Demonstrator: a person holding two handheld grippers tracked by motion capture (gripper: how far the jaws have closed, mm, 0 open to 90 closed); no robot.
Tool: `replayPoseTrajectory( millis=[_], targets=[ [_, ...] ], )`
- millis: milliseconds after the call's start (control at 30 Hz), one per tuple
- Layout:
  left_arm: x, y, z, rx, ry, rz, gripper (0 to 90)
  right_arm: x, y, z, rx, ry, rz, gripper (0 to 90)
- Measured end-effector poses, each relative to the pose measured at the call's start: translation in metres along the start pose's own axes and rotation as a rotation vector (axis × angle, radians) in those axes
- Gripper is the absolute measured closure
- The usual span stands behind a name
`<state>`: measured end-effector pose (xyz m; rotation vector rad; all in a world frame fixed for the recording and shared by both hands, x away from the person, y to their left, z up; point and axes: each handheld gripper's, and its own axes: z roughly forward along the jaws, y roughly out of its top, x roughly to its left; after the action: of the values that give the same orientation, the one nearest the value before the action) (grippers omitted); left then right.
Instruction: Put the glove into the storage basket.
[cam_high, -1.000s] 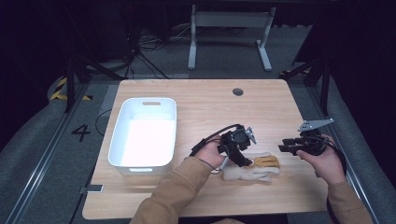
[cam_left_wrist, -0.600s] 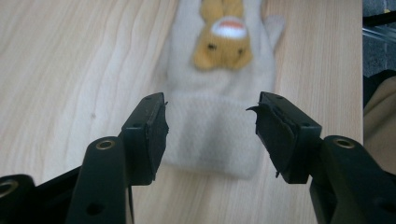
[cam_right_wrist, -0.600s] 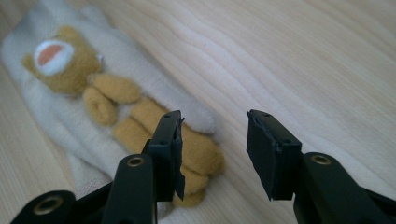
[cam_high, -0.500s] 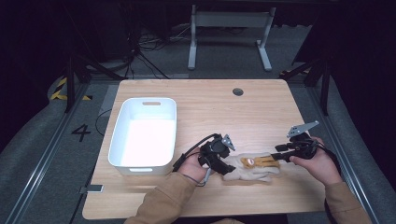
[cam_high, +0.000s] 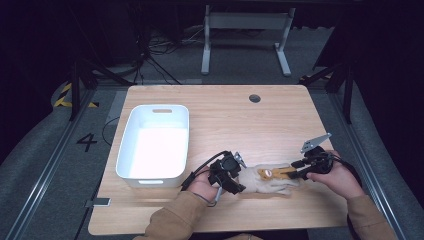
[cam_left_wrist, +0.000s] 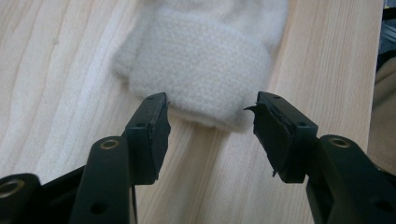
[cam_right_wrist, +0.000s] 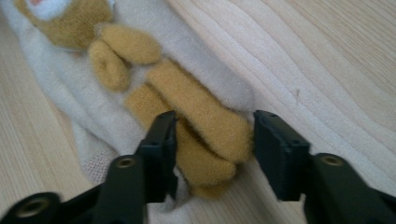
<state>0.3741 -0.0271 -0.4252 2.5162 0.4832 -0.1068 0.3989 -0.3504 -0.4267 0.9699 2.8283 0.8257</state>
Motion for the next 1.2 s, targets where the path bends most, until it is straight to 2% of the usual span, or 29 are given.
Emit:
replayPoseTrajectory(
  millis=[67,133,300,433,567,700,733,767,933,1067,1100,1200],
  targets=[
    [-0.002,-0.002,0.002,0.019,-0.011,-0.002,47.0,0.002,0.000,-0.001,0.002,-0.023,-0.014,67.1],
    [-0.005,-0.003,0.004,0.032,-0.018,0.000,47.3,0.003,0.001,-0.003,0.000,-0.031,-0.026,74.6],
    [-0.009,-0.002,0.008,0.044,-0.022,-0.004,48.1,0.004,0.001,-0.004,0.007,-0.045,-0.029,80.3],
    [-0.013,-0.003,0.011,0.053,0.002,-0.005,50.8,0.005,0.002,-0.005,0.006,-0.047,-0.034,81.1],
    [-0.011,-0.002,0.012,0.041,-0.003,-0.052,57.8,0.005,0.002,-0.004,0.007,-0.048,-0.033,81.0],
    [-0.011,-0.001,0.012,0.041,-0.015,-0.044,75.7,0.006,0.003,-0.005,0.004,-0.054,-0.036,81.0],
    [-0.012,-0.001,0.012,0.042,-0.023,-0.044,83.9,0.007,0.003,-0.006,0.003,-0.053,-0.035,81.0],
    [-0.012,-0.001,0.013,0.044,-0.025,-0.037,85.5,0.007,0.004,-0.006,0.002,-0.054,-0.037,81.1],
    [-0.012,-0.001,0.011,0.049,-0.022,-0.047,89.5,0.010,0.006,-0.010,-0.007,-0.059,-0.050,81.8],
    [-0.011,-0.001,0.007,0.028,-0.022,-0.058,90.0,0.011,0.006,-0.015,-0.015,-0.064,-0.051,82.0],
    [-0.011,-0.001,0.006,0.027,-0.024,-0.079,90.0,0.011,0.006,-0.017,-0.019,-0.067,-0.048,82.0],
    [-0.010,0.000,0.001,0.009,-0.026,-0.096,90.0,0.012,0.006,-0.022,-0.026,-0.070,-0.049,82.3]
  ],
)
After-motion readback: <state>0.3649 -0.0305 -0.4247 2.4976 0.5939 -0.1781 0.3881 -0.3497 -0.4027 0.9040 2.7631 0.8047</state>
